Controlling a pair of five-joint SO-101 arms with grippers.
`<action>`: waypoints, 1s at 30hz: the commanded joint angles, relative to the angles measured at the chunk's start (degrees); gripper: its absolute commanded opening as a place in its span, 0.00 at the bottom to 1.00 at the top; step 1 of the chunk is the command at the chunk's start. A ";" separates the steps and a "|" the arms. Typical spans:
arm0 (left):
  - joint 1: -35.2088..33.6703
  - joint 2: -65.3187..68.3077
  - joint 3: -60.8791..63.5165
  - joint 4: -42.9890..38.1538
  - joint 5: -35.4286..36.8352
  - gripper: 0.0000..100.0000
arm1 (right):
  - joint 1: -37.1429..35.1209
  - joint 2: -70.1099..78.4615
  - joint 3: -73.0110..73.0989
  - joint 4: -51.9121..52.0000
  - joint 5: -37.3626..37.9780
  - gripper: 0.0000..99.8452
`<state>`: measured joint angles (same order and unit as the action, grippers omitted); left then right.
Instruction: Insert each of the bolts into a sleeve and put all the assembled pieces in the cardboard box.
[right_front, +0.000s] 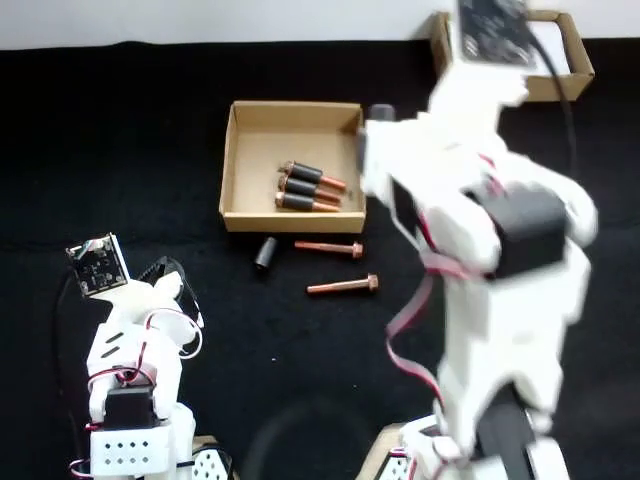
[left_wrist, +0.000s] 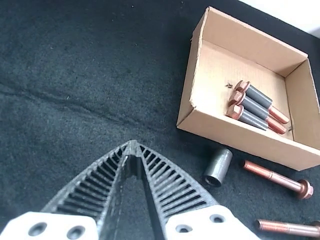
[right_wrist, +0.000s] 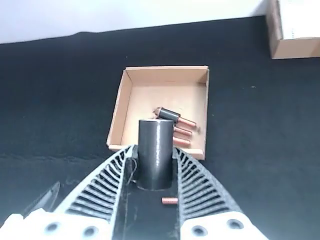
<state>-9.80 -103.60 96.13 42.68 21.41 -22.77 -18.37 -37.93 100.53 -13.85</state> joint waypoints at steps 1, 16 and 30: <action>0.92 -0.22 1.01 0.26 0.18 0.01 | 3.74 -13.05 11.65 0.22 0.70 0.01; 12.00 -0.22 -9.54 10.02 -5.63 0.01 | 38.64 -67.91 89.19 -49.89 8.35 0.01; 20.62 20.44 -26.51 17.05 -7.03 0.01 | 64.04 -86.64 114.33 -67.91 15.56 0.01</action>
<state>9.36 -92.62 77.32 59.56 14.64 35.96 -104.09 73.27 39.25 1.10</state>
